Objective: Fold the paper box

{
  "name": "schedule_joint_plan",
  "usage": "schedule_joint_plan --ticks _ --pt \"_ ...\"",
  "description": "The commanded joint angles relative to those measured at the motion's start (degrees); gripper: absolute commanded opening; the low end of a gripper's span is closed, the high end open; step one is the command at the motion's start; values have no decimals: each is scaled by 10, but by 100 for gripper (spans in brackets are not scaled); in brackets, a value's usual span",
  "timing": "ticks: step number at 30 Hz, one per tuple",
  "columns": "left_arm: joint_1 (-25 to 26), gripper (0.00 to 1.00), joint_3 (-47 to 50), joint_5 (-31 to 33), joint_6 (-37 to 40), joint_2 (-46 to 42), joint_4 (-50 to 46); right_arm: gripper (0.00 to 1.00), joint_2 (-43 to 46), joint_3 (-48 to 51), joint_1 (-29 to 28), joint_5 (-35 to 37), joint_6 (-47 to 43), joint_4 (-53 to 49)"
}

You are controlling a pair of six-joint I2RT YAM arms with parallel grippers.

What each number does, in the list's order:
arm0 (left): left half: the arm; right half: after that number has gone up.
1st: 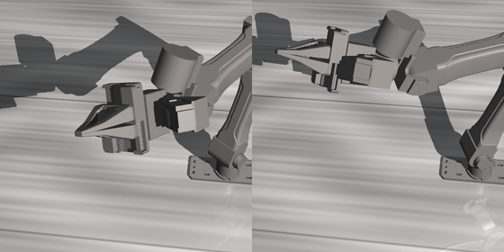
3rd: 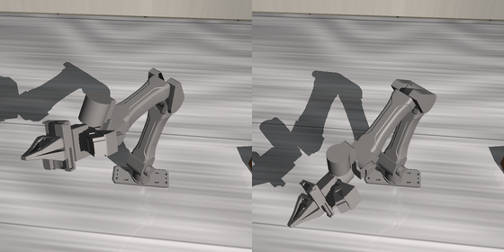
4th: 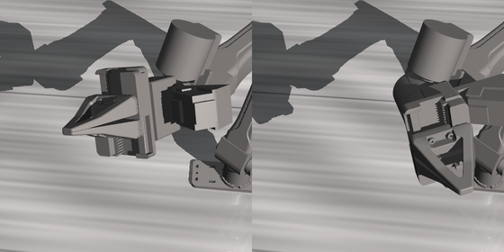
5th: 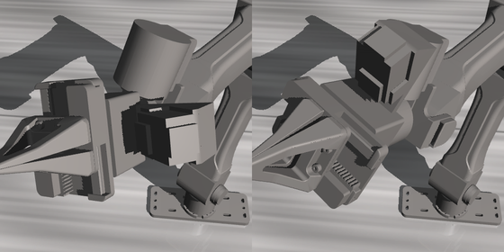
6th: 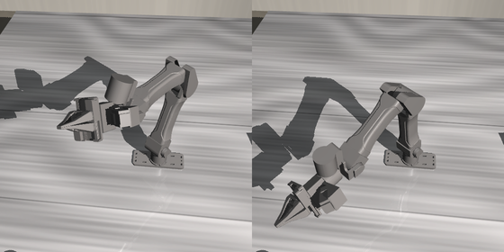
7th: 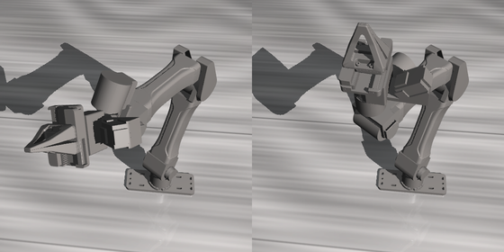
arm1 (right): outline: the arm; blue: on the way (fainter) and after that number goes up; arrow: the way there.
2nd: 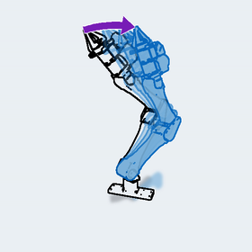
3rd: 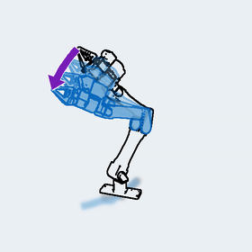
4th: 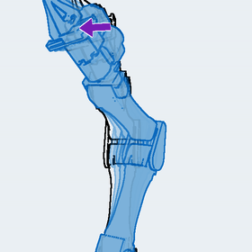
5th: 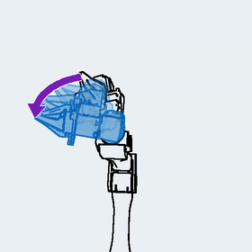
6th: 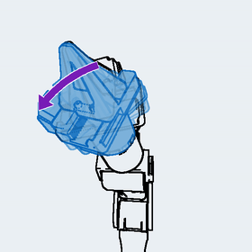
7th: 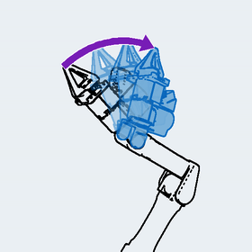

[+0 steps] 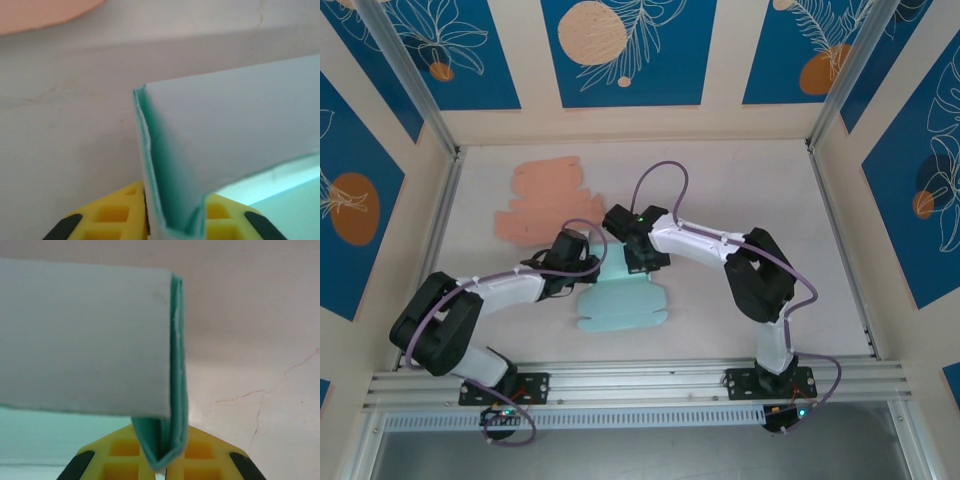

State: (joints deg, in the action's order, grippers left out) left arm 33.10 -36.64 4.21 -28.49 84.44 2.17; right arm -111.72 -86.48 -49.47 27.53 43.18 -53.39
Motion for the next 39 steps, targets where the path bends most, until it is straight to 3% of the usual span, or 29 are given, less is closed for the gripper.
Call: schedule_joint_plan --ticks 1,3,12,19,27,35,39 --pt "12 9 -17 115 24 -2 -68 0 33 11 -9 59 51 -32" --pt "16 1 -22 146 23 -2 -85 0 37 15 -11 68 67 -34" --pt "16 0 -36 228 -5 5 -136 0 3 13 -20 154 146 -98" --pt "-7 0 -16 146 -27 -5 -112 0 -55 7 -2 120 96 -69" --pt "-15 0 -40 87 -8 30 -121 24 -82 -19 20 83 10 -21" --pt "-16 0 -57 74 14 48 -132 24 -90 -39 41 81 -24 -11" --pt "-21 0 -67 77 20 56 -147 17 -109 -42 53 113 -9 -50"
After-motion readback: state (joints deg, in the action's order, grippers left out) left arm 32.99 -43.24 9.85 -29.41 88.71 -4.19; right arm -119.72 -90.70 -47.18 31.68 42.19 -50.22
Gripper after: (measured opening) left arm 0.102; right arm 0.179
